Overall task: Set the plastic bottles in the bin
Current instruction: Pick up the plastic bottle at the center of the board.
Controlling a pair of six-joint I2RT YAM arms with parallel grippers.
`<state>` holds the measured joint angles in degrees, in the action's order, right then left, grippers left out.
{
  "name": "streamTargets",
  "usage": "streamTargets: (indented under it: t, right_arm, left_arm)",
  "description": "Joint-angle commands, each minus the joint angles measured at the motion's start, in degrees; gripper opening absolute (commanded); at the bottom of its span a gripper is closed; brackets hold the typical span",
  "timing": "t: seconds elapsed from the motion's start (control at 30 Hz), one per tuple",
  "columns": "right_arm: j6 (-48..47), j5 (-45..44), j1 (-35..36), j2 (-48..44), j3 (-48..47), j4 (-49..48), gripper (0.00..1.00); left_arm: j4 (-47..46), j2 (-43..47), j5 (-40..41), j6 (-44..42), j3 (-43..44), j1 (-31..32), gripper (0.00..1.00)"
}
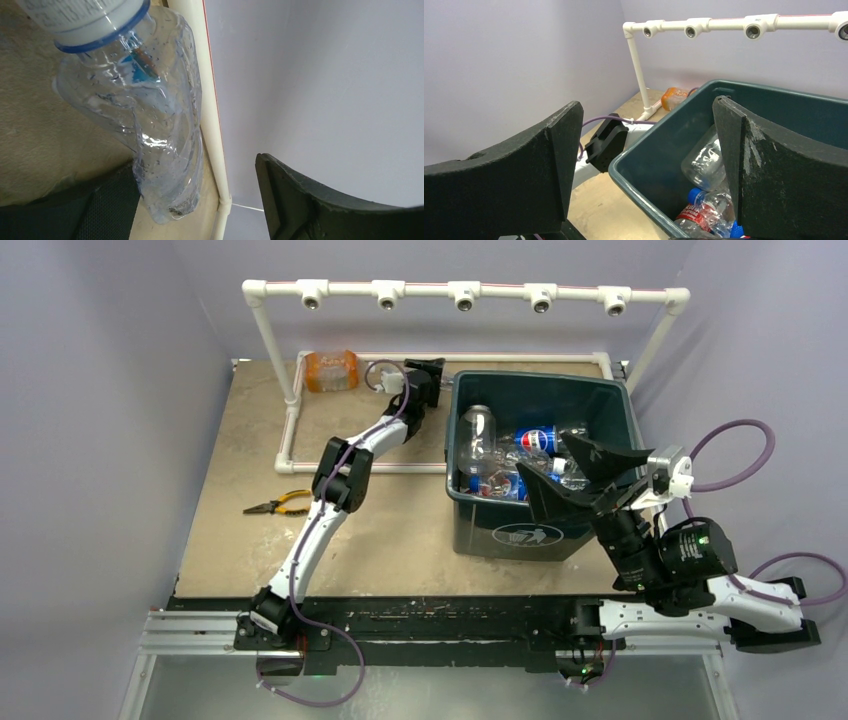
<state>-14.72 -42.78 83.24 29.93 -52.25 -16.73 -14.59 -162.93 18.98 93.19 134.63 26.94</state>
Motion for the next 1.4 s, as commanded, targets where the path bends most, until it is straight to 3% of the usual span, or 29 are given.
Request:
streamTargets:
  t: [0.0,0.27,0.67,0.9,1.07,1.37]
  right_arm:
    - [-1.3,-0.7,0.2,-0.8,0.1,-0.5,0.99]
    - [-1.5,-1.4,0.2,-0.5,0.0,0.6,0.99]
    - [-2.9,-3.1,0.2,0.4,1.2,0.0,0.99]
    - [-3.1,-3.3,0.2,0.7,1.4,-0.9,0.99]
    - [-2.3,-2.6,0.2,0.5,1.1,-1.1,0.99]
    - [-0.7,-0.3,0.2,-0.8,1.6,-2.3,0.99]
  left_arm:
    - [4.6,-5.6,2.6,1.1,1.1,-0.5,0.78]
    - [4.8,-11.7,3.7,3.3,7.9,-1.2,0.58]
    - [-1.0,-12.5,3.2,3.5,5.7,-2.0,0.27]
    - [-10.2,-5.6,2.4,2.9,-6.9,-2.0,0.14]
    - [-22.6,3.5,1.9,2.8,-22.7,-1.9,0.0]
    - [-41.5,26.3,0.3,-0.9,-53.0,-2.0,0.0]
